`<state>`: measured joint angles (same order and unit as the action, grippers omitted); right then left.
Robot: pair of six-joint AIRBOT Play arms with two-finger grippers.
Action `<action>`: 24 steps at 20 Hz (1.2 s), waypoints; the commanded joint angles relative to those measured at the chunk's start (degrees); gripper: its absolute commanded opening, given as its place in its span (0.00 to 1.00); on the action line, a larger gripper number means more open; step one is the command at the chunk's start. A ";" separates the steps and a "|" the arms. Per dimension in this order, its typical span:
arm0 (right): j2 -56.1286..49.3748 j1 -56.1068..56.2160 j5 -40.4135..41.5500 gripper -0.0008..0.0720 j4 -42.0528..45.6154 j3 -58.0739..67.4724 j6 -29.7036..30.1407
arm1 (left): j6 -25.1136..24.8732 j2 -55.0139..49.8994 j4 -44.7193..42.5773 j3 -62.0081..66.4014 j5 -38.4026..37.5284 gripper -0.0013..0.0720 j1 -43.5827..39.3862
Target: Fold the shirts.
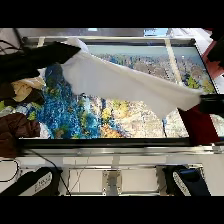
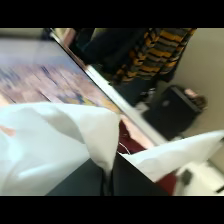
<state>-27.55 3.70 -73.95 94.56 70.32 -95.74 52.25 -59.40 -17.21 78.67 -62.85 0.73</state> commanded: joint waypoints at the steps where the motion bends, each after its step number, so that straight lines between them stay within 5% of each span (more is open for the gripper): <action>1: 4.92 0.00 -1.95 0.04 1.97 12.26 -1.95 | 1.86 16.98 -14.16 0.39 3.32 0.03 1.36; 6: 1.57 0.00 3.15 0.04 0.96 15.13 -1.92 | 10.21 25.35 -29.81 0.66 8.44 0.03 1.36; 13: -20.04 0.00 6.14 0.04 -2.16 6.67 0.17 | 4.94 3.39 -31.47 0.66 12.81 0.03 -3.02; 17: -33.16 -0.02 19.89 0.04 -1.99 -2.32 -2.34 | 2.99 -15.54 -38.66 0.66 26.69 0.03 -10.93; 24: -52.46 0.15 47.89 0.05 -2.25 -4.94 -16.02 | 10.58 -30.08 -40.26 0.66 52.74 0.03 -14.16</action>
<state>-73.25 3.81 -38.92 92.68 66.32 -105.51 60.27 -85.21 -56.49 79.29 -20.99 -12.64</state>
